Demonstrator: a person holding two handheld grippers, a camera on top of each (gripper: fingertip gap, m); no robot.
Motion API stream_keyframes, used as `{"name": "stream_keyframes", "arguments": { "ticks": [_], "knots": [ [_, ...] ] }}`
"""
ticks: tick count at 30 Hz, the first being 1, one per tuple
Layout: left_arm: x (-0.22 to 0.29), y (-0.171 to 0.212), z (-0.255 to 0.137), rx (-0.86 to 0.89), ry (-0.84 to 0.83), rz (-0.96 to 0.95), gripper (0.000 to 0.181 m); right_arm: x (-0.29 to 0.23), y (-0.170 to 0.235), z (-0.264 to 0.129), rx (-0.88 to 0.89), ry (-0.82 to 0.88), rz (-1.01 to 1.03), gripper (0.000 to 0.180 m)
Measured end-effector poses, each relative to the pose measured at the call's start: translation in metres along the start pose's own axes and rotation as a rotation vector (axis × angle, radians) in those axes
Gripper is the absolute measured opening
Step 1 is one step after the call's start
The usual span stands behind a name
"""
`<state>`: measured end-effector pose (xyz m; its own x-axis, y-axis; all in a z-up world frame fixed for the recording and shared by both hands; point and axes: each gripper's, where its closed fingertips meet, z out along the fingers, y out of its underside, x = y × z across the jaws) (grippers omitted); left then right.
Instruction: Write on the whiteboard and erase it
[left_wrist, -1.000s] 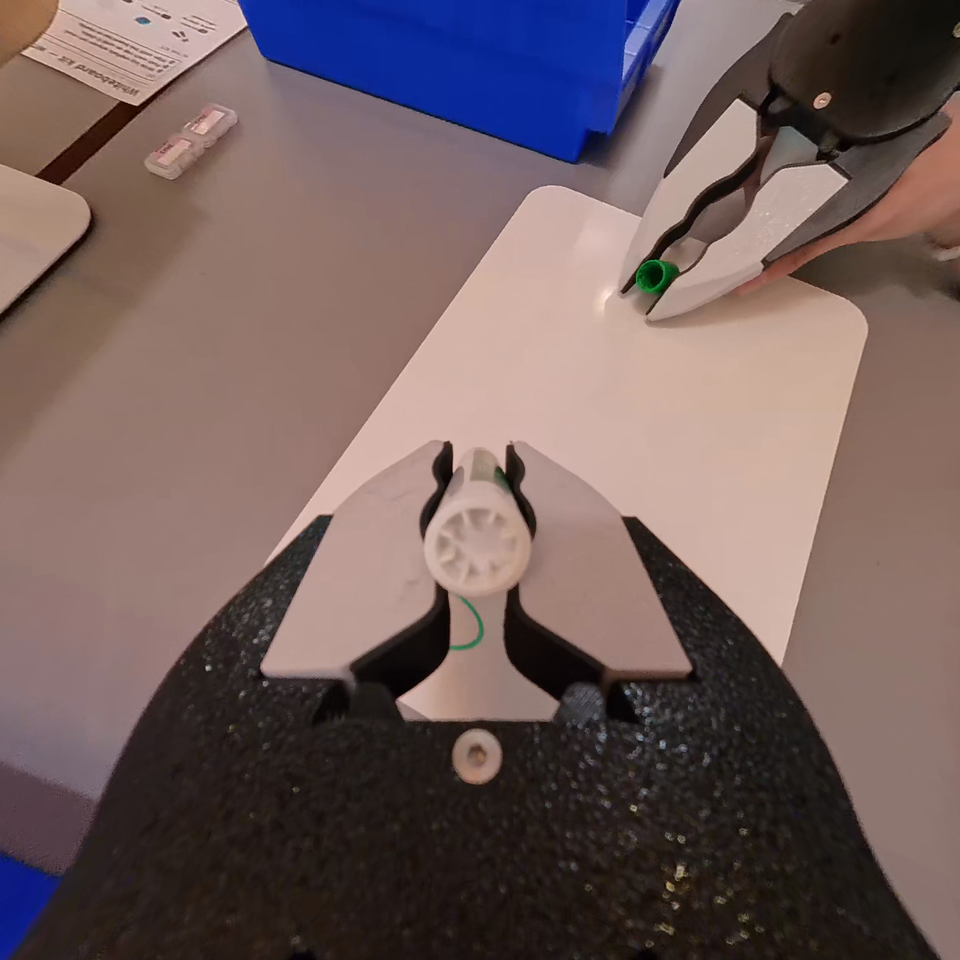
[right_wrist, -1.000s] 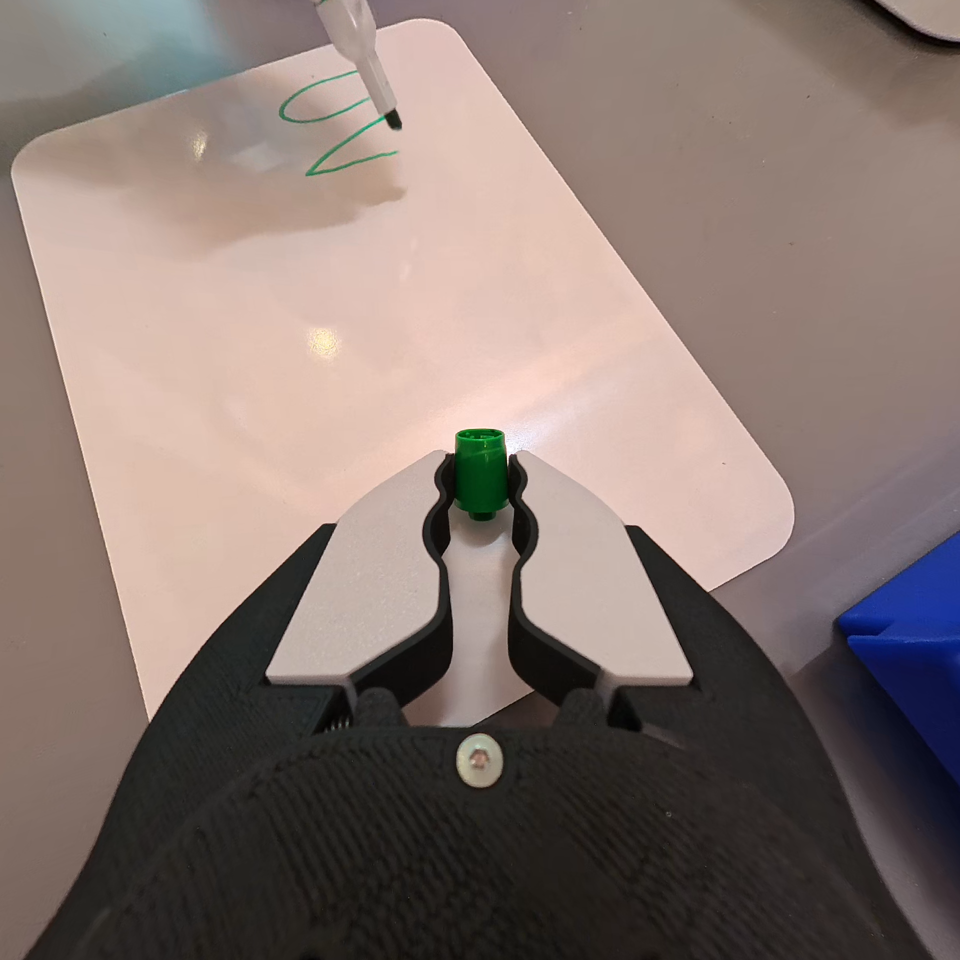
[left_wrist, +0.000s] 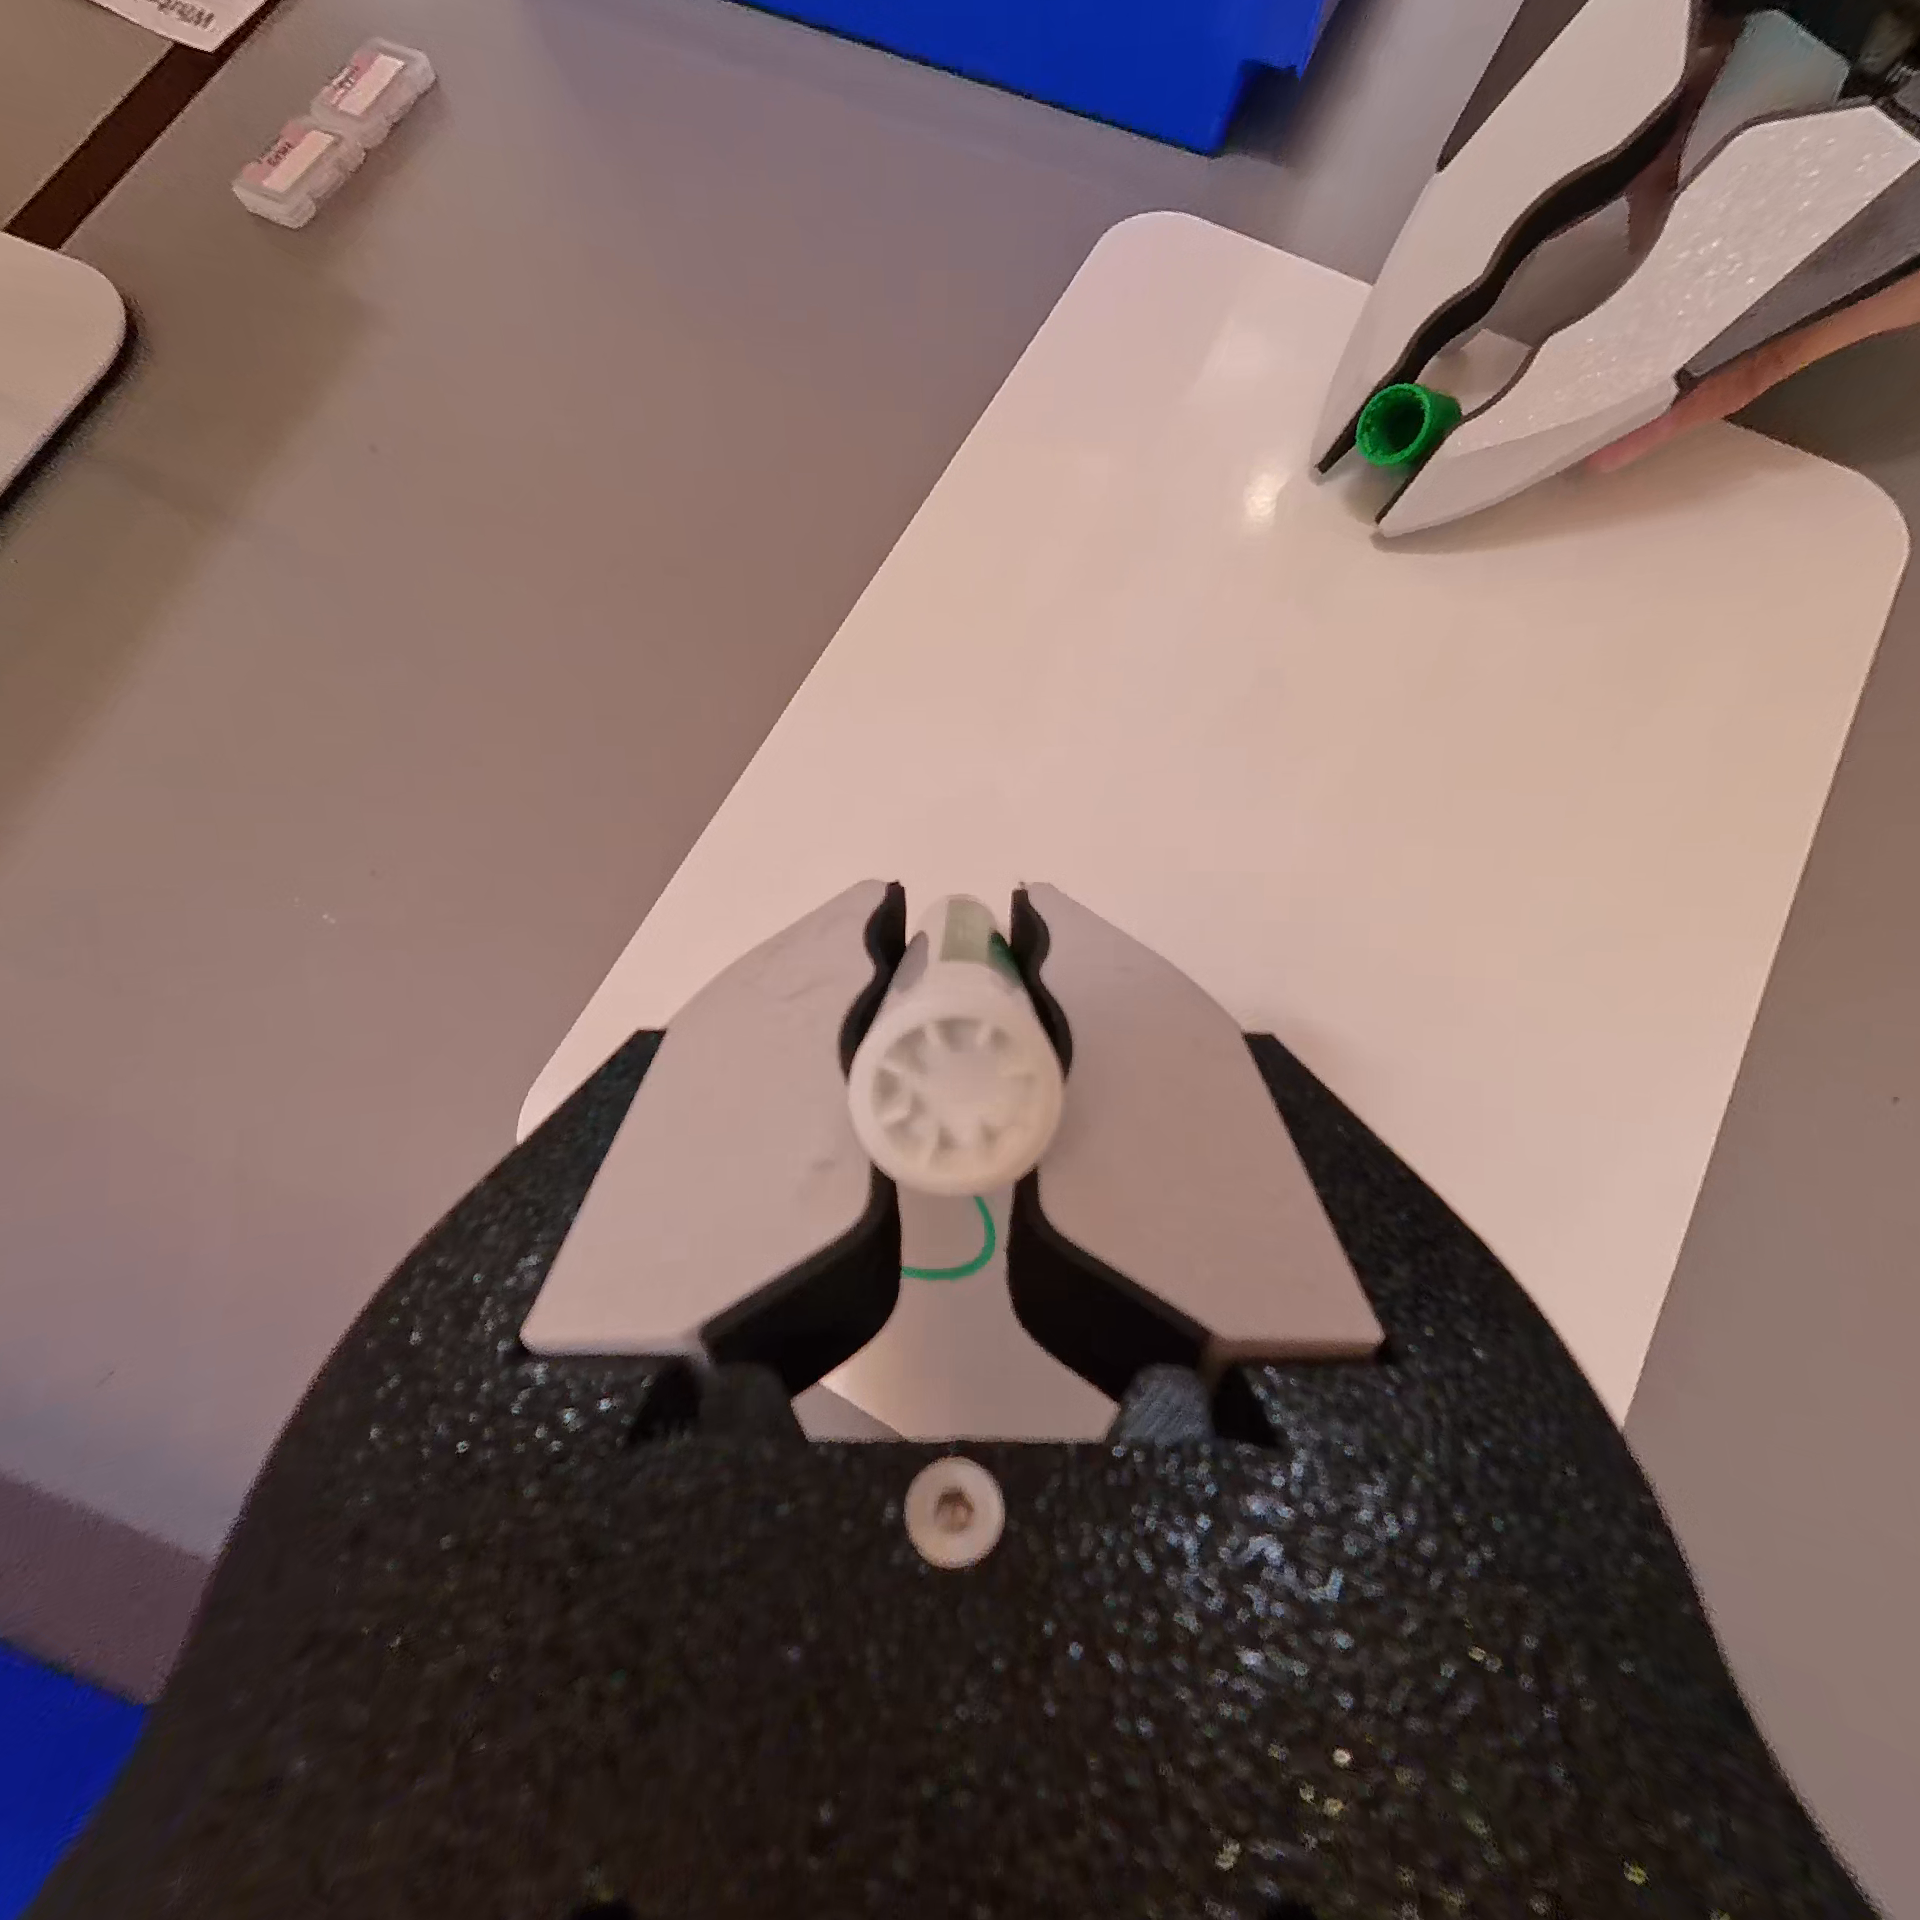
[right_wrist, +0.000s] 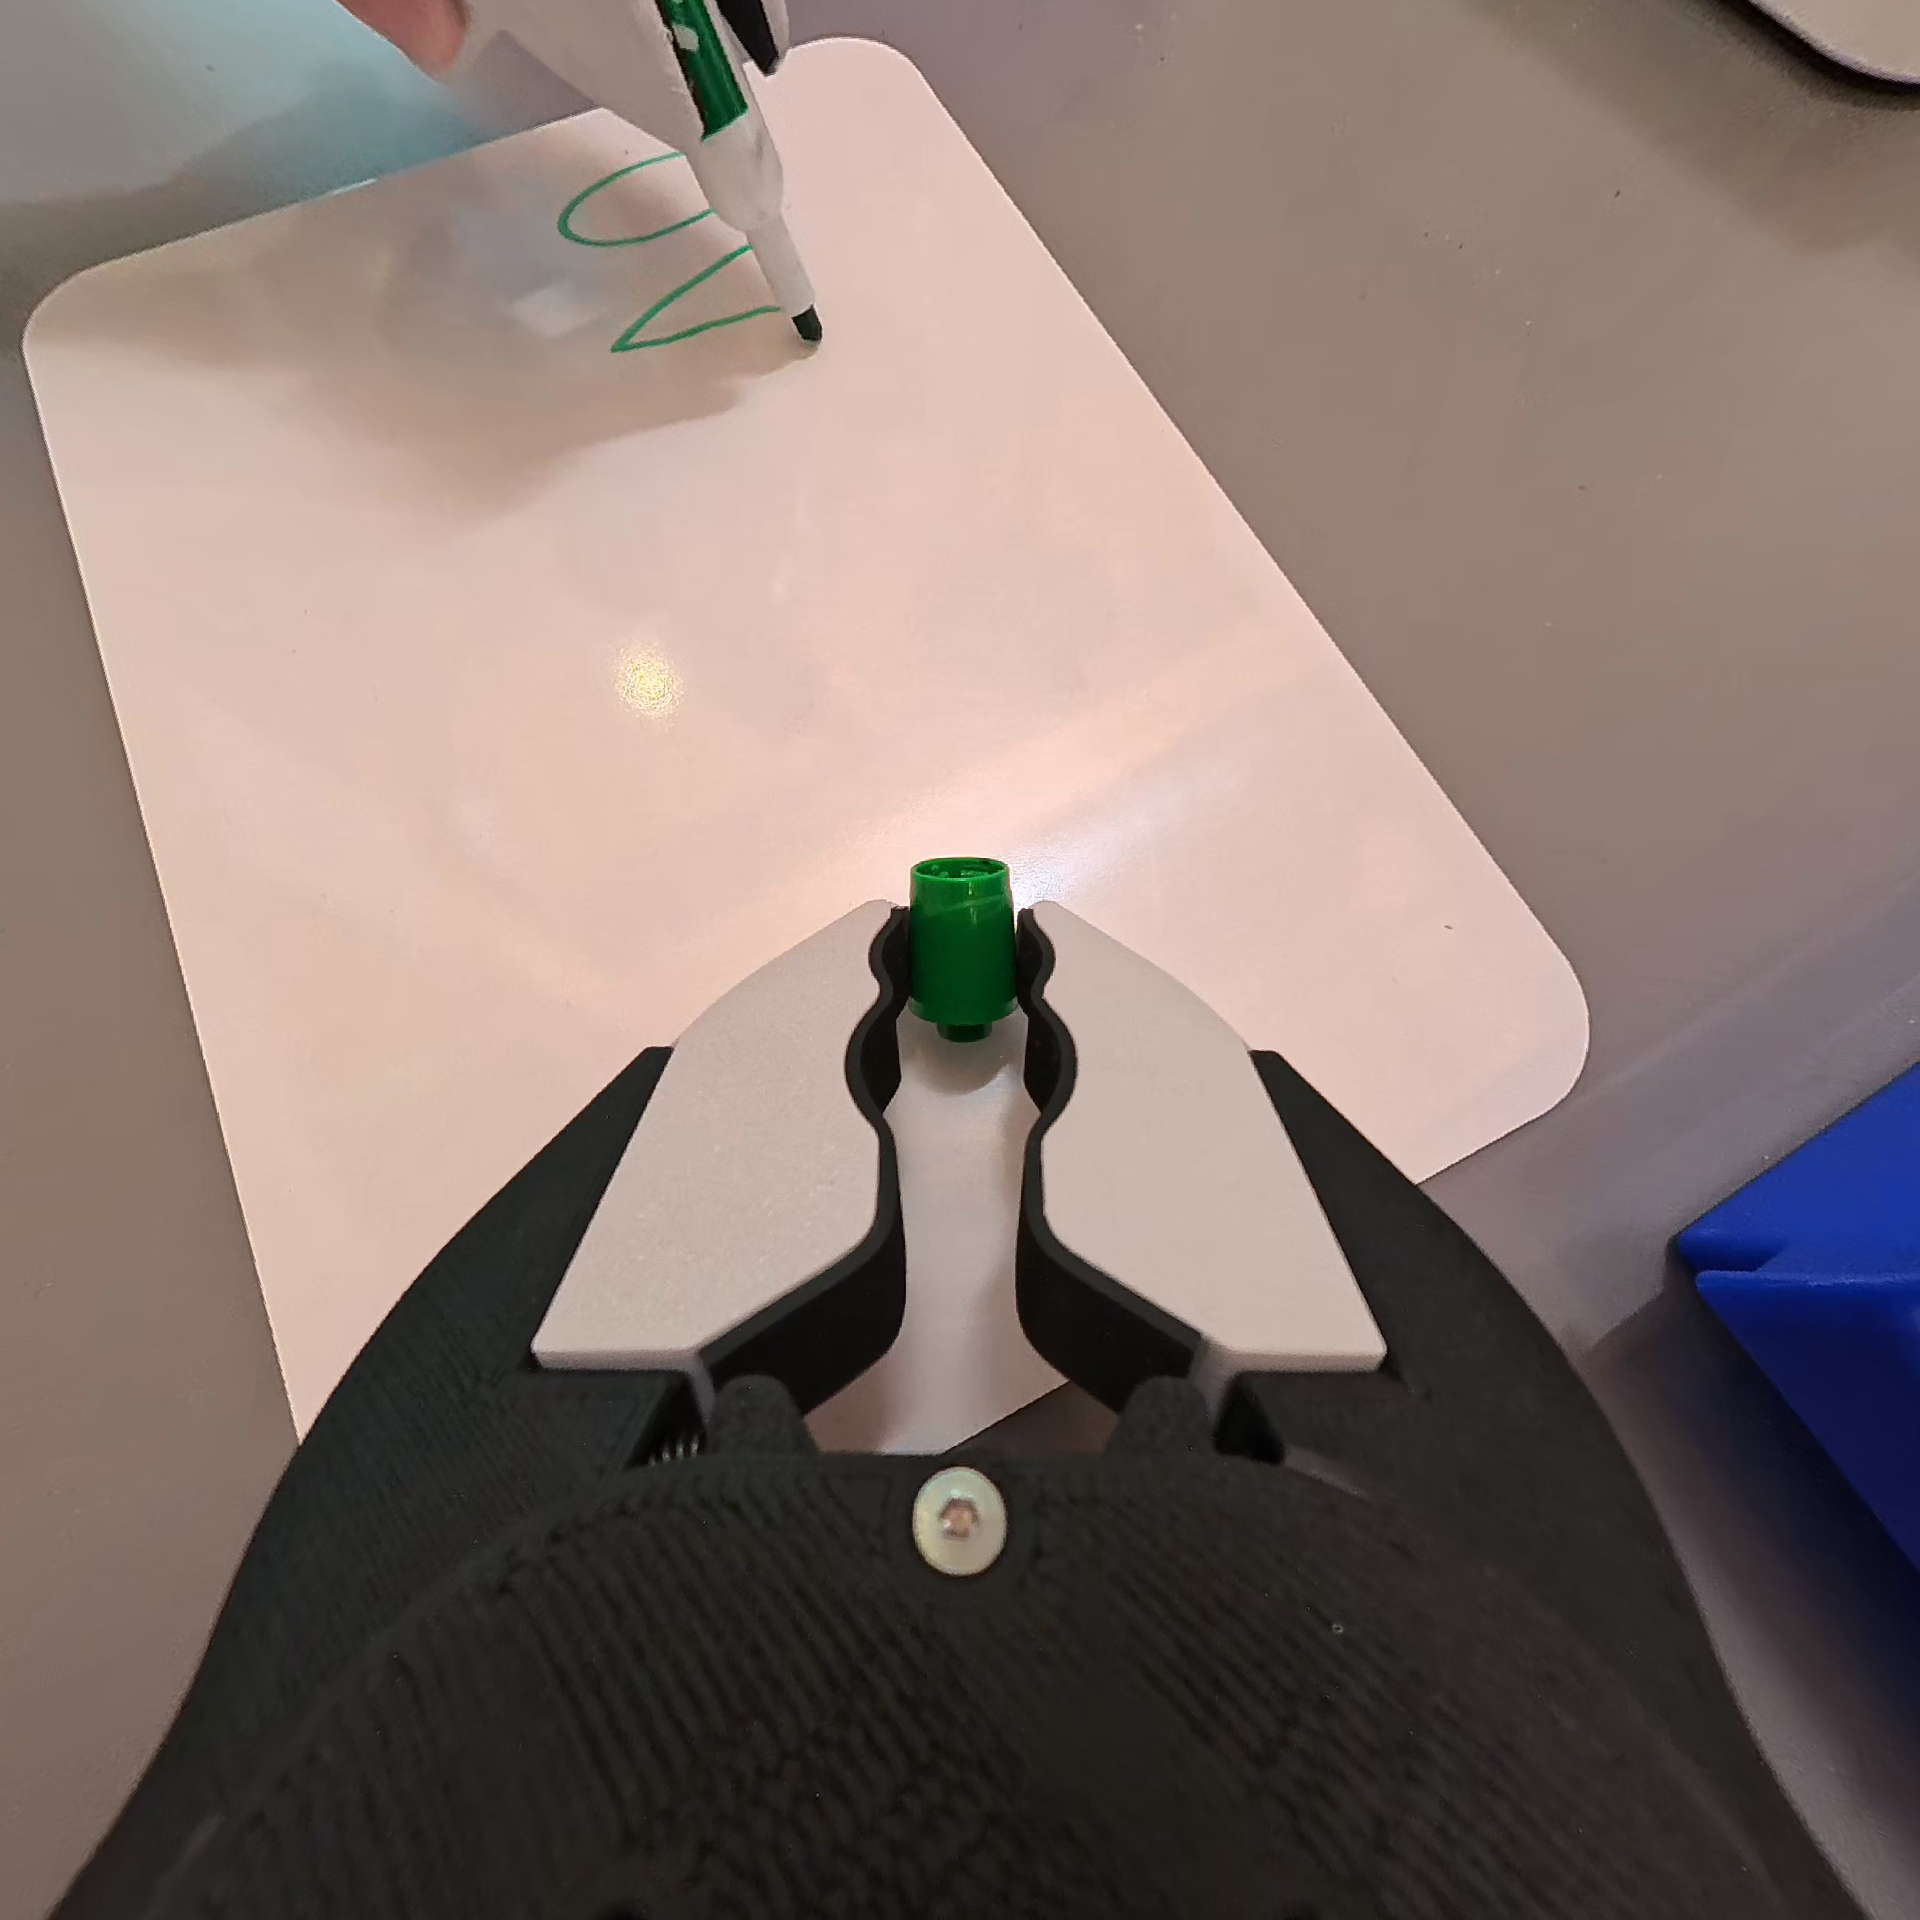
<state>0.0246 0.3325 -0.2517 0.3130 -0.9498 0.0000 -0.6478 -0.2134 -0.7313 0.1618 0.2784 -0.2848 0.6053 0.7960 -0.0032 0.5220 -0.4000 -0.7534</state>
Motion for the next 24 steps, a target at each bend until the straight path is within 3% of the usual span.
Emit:
{"name": "stream_keyframes", "arguments": {
  "ticks": [12, 24],
  "knots": [
    [0.047, 0.001, -0.002, -0.04, 0.069, 0.085, 0.019, 0.0, 0.0, 0.0, 0.0, 0.0, 0.0, 0.02],
    [0.022, -0.007, 0.008, -0.022, 0.031, 0.057, 0.019, 0.0, 0.0, 0.0, 0.0, 0.0, 0.0, 0.02]
  ]
}}
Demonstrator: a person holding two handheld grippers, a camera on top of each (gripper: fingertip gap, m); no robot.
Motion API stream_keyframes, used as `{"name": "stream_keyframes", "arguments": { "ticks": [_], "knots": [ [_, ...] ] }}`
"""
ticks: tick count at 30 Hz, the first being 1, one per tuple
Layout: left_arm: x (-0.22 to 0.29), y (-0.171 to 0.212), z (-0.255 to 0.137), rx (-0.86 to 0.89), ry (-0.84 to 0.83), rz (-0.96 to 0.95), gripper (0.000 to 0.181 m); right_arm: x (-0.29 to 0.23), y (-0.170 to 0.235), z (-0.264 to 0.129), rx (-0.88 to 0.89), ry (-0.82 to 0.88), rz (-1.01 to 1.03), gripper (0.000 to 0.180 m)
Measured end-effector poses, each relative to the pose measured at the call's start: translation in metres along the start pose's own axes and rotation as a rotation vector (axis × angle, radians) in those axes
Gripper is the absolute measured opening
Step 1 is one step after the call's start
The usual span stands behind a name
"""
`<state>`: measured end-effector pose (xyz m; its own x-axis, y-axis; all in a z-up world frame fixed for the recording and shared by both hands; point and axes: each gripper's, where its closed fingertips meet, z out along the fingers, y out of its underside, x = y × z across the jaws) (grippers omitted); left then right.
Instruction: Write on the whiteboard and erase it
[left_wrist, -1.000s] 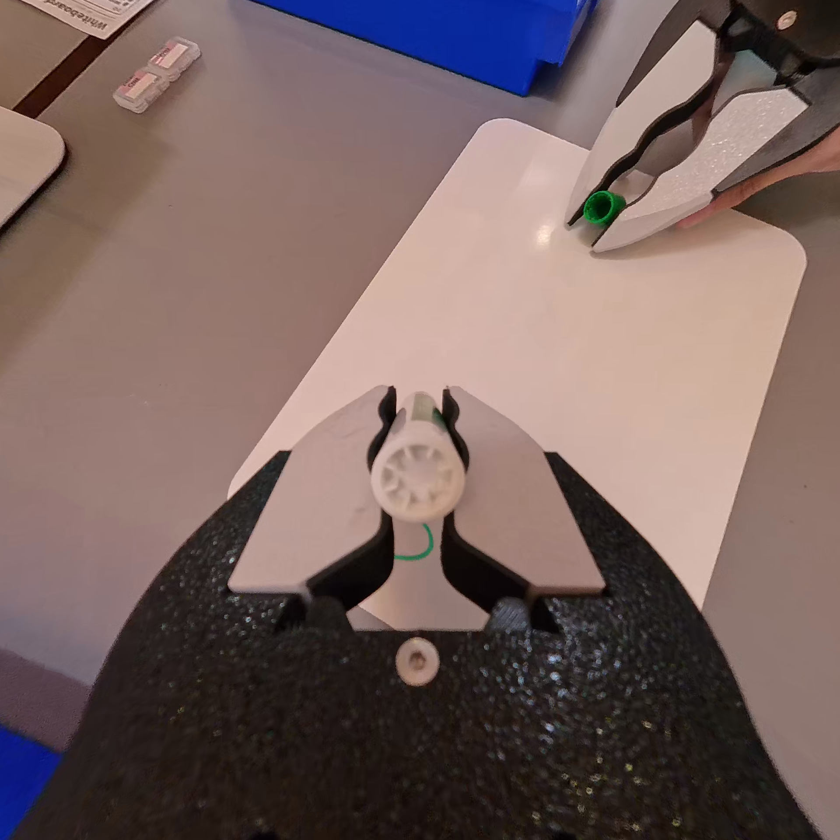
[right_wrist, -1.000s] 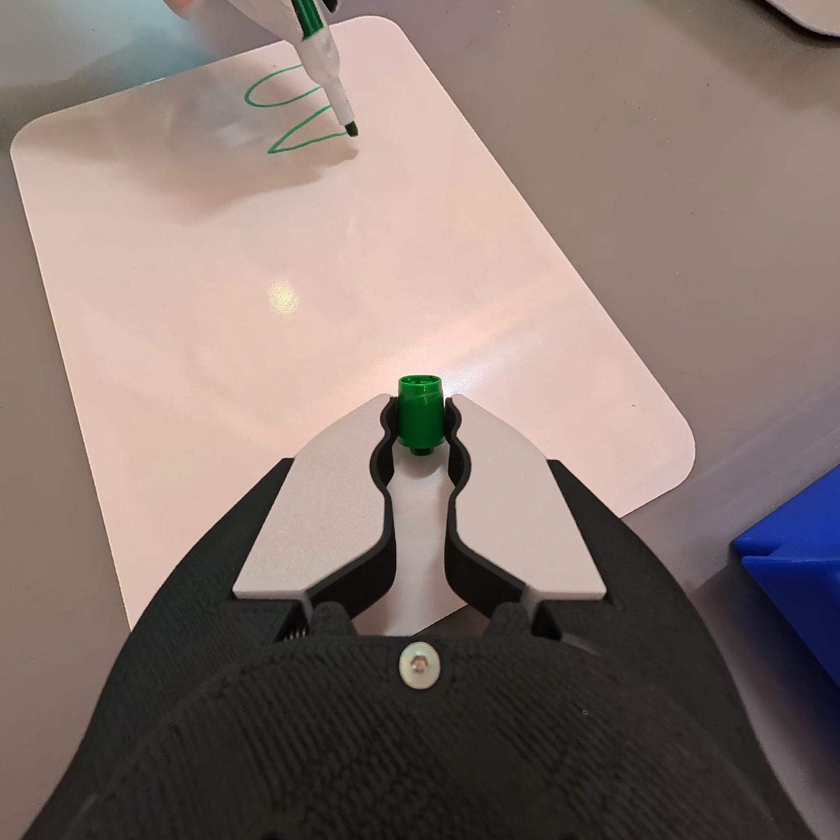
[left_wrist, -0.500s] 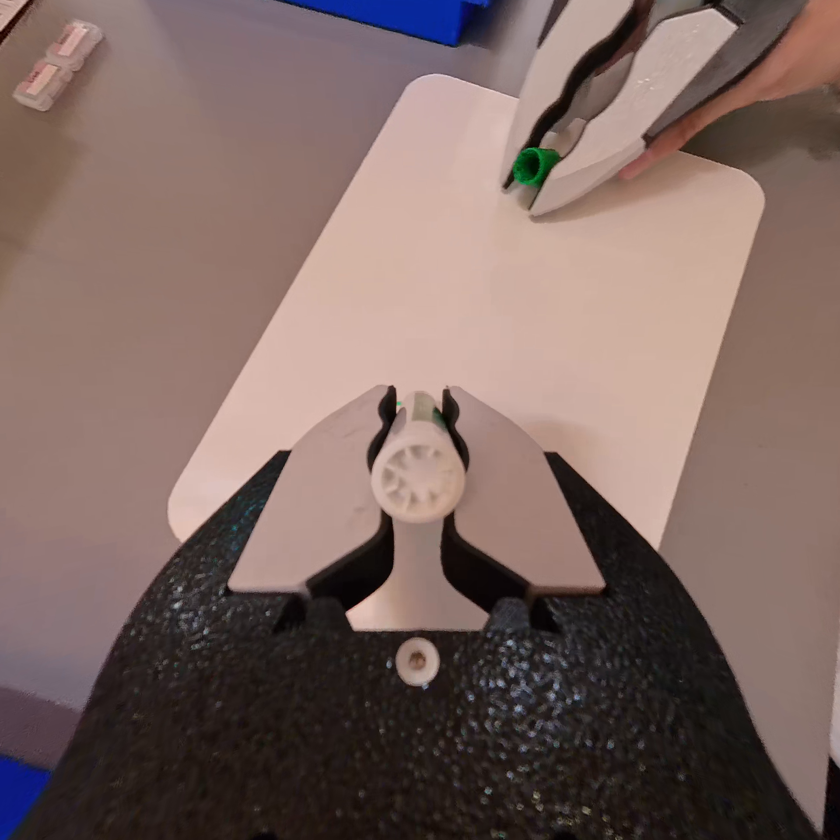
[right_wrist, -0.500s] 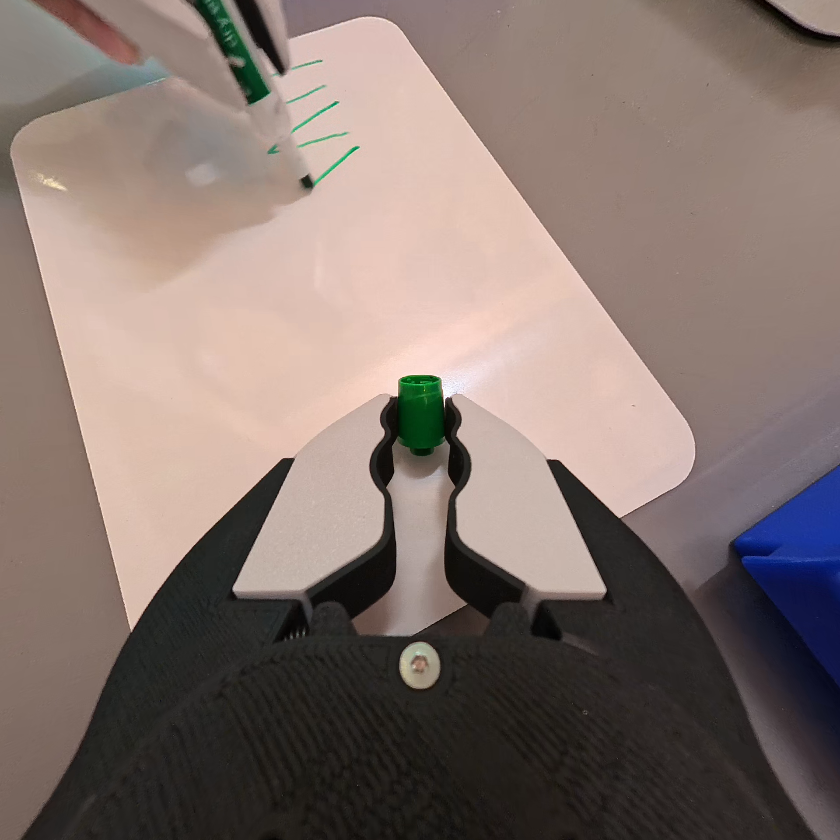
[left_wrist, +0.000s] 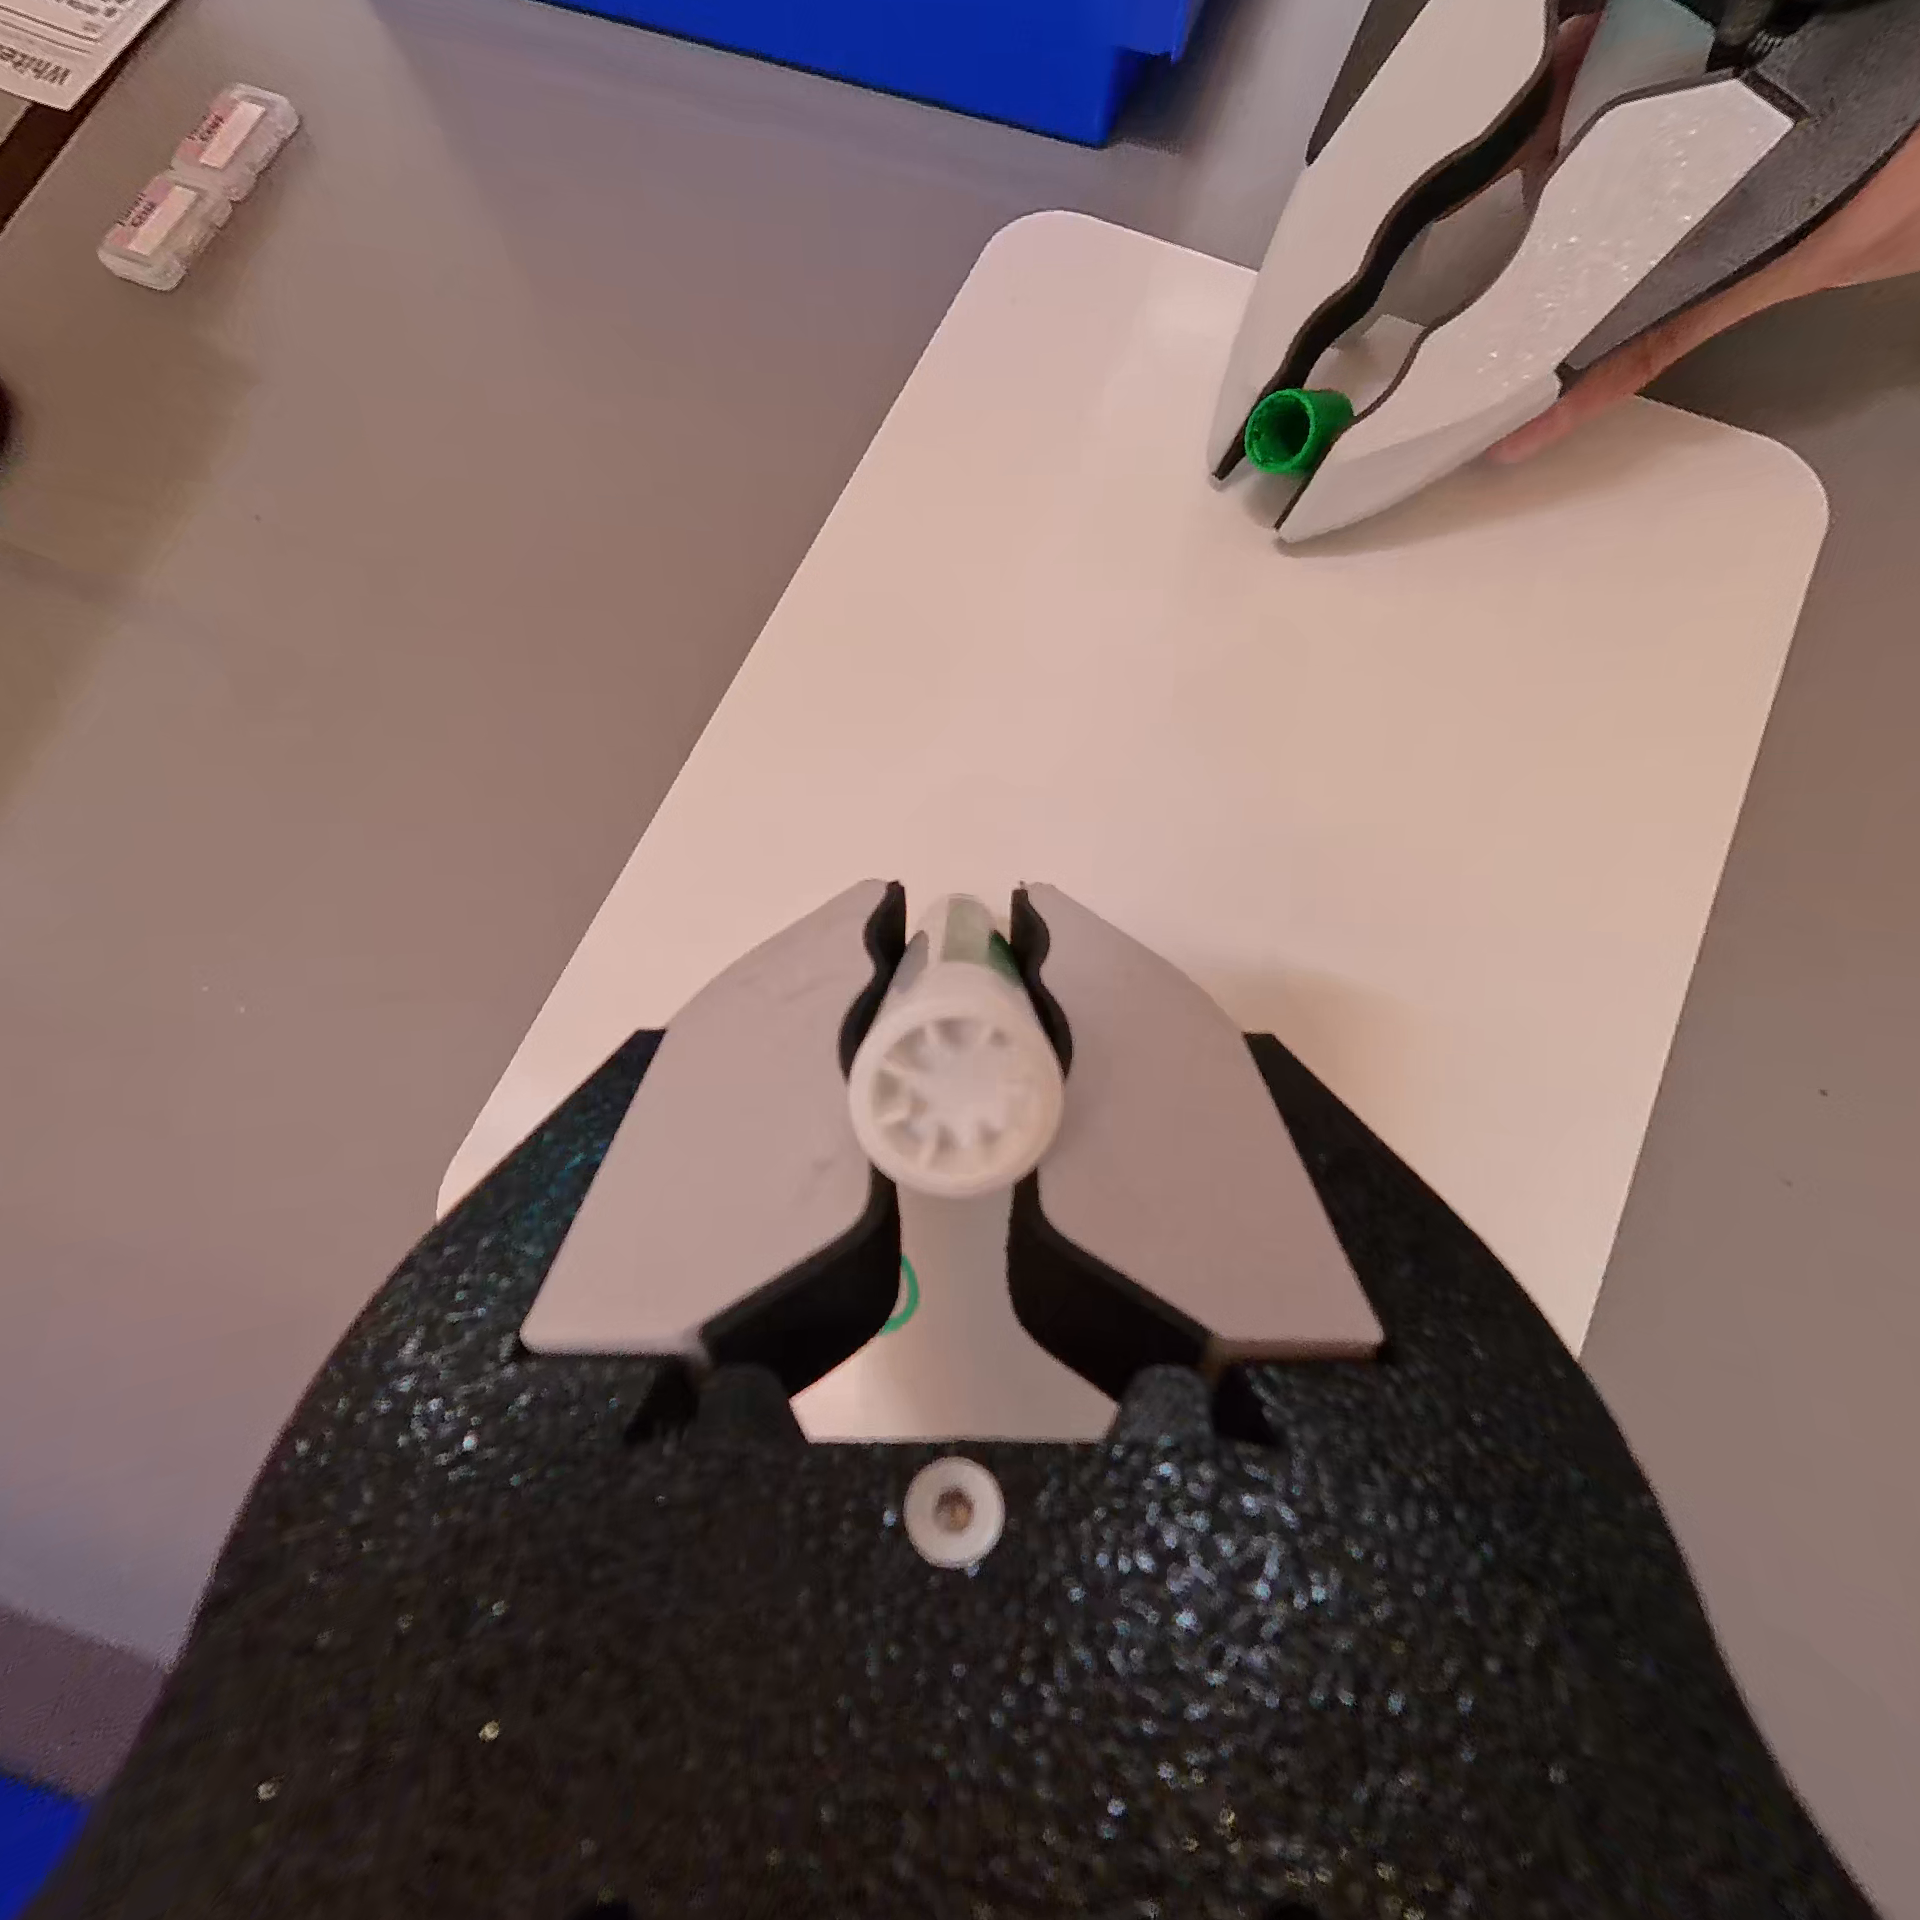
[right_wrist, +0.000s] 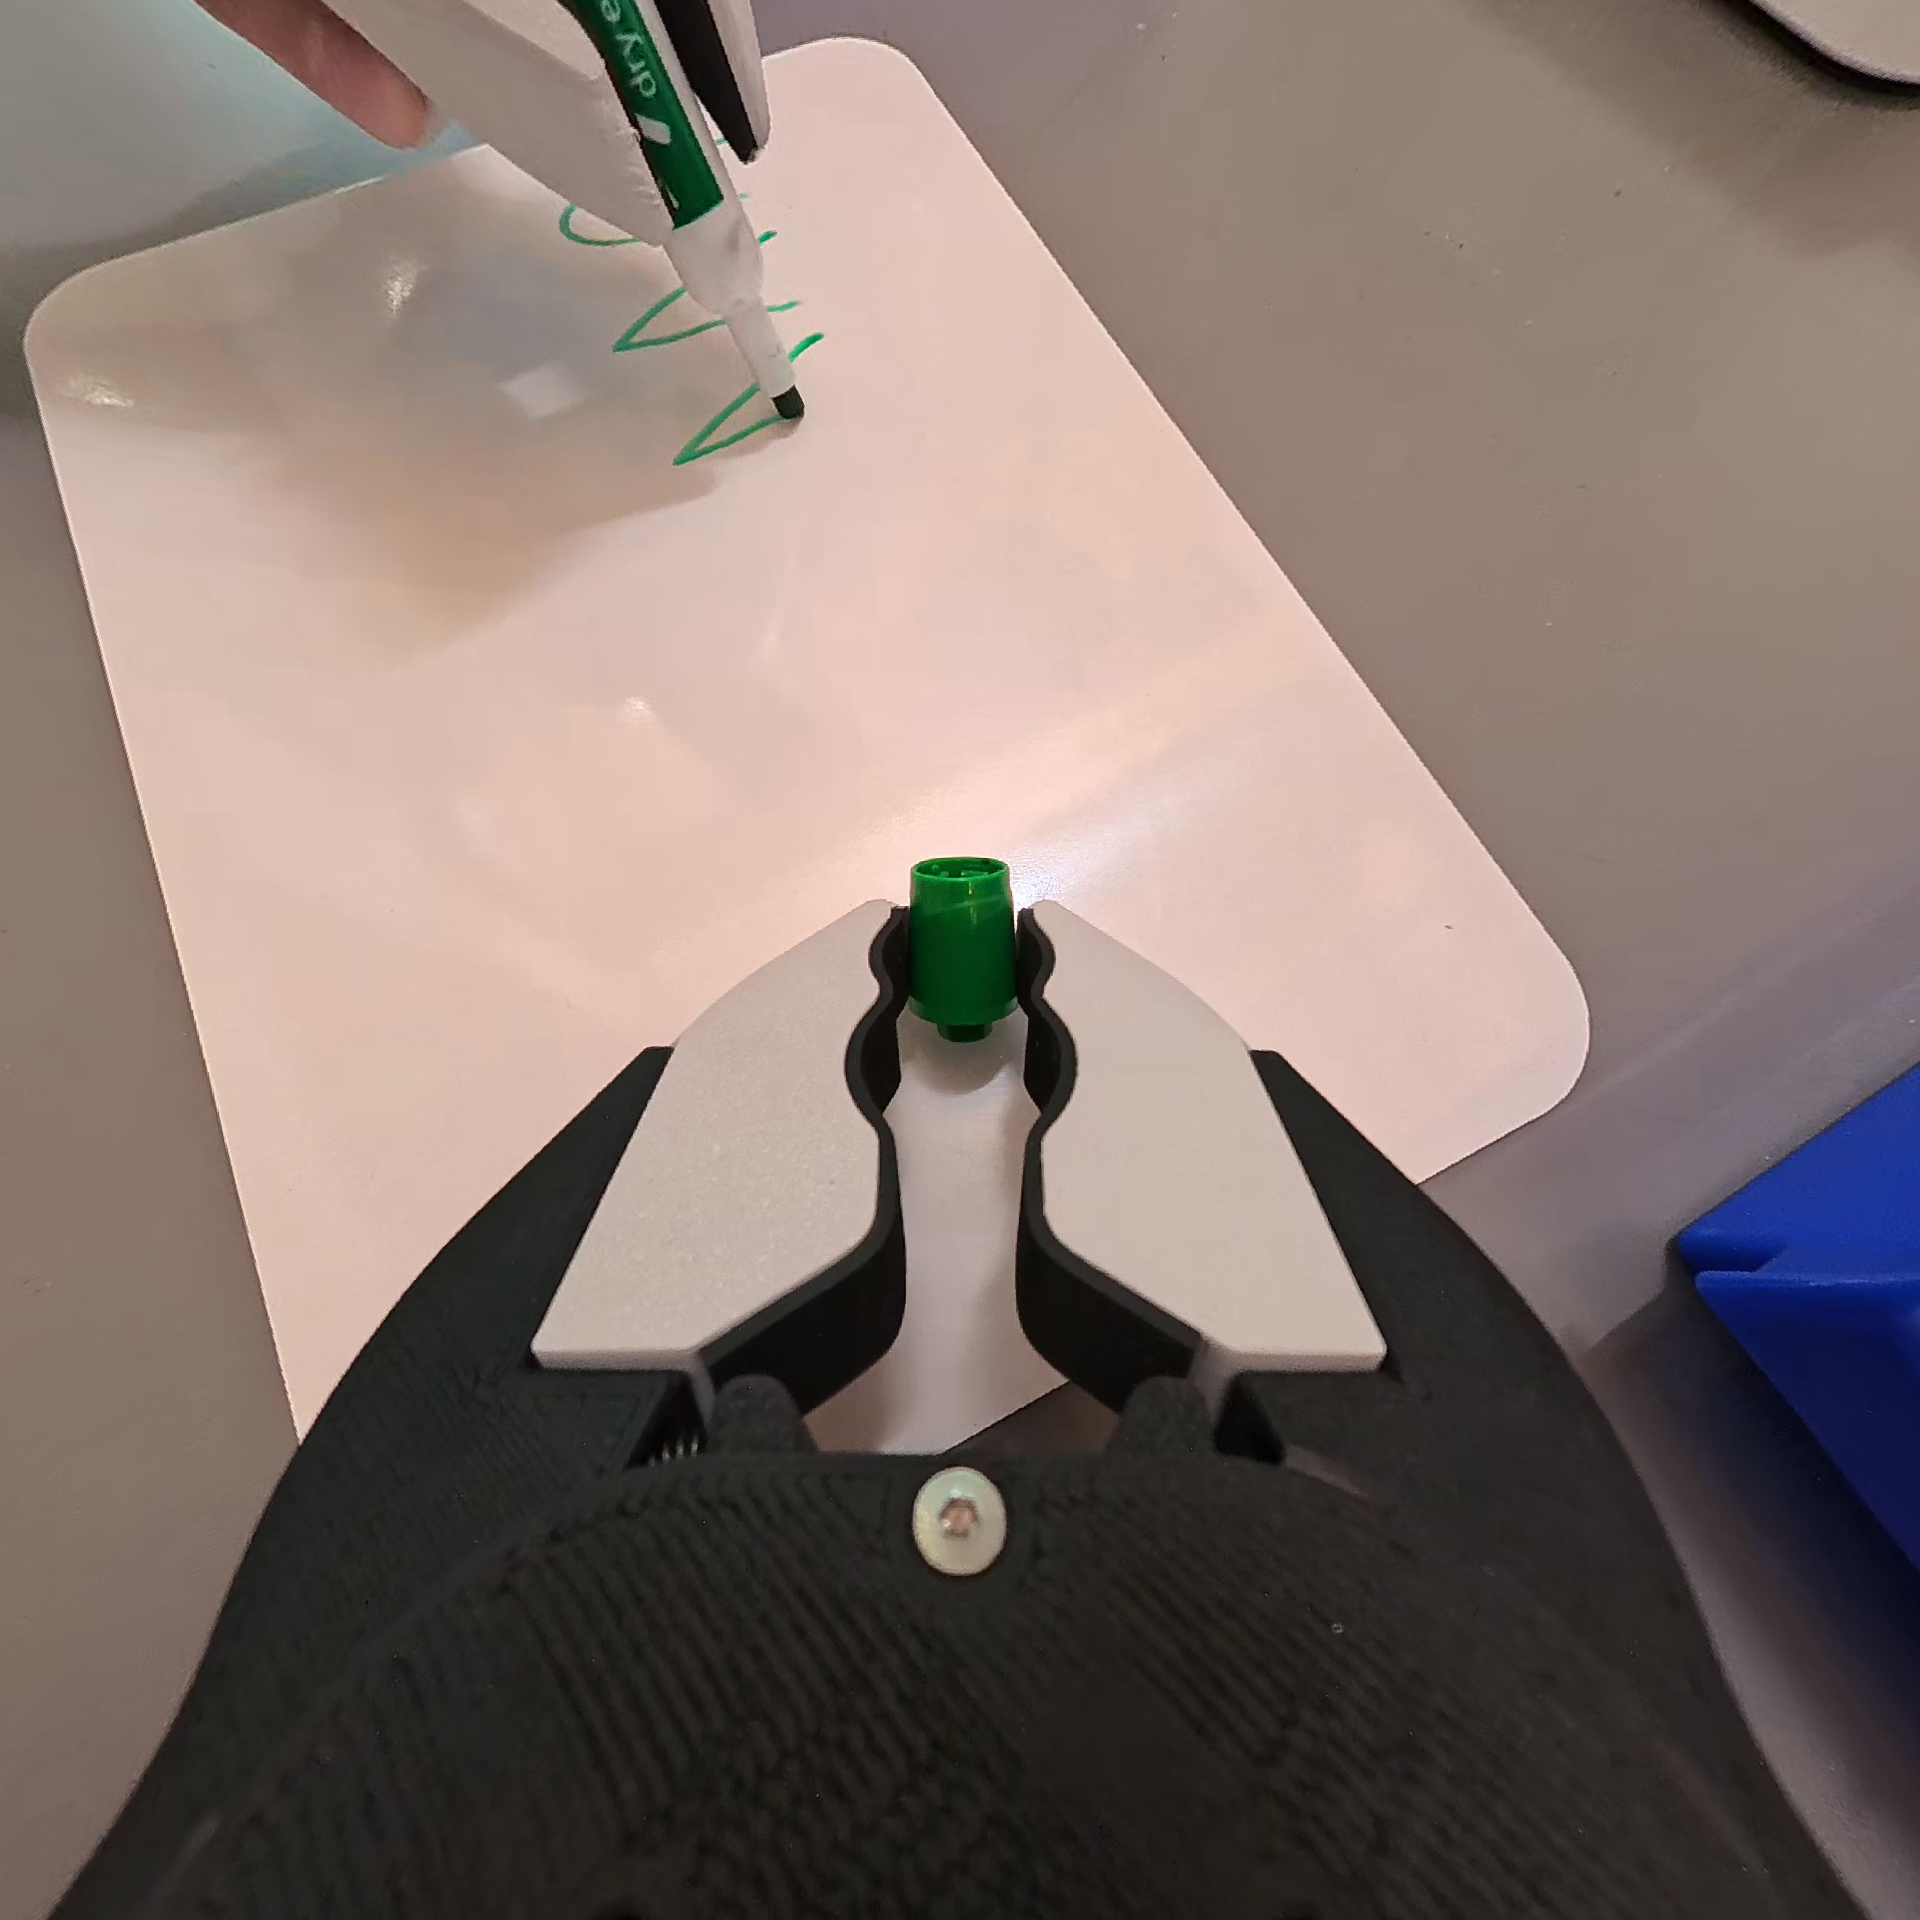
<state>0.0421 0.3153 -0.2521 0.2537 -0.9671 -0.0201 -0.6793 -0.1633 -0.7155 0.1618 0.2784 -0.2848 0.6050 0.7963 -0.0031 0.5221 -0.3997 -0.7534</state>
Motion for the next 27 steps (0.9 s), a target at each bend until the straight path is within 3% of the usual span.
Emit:
{"name": "stream_keyframes", "arguments": {
  "ticks": [11, 19, 27],
  "knots": [
    [0.03, -0.004, 0.002, -0.024, 0.058, 0.062, 0.019, 0.0, 0.0, 0.0, 0.0, 0.0, 0.0, 0.02],
    [-0.002, -0.014, 0.014, -0.004, 0.029, 0.028, 0.019, 0.0, 0.0, 0.0, 0.0, -0.001, -0.001, 0.02],
    [-0.003, -0.015, 0.015, -0.014, 0.024, 0.028, 0.019, -0.001, 0.0, 0.0, 0.0, -0.004, -0.004, 0.02]
  ]
}}
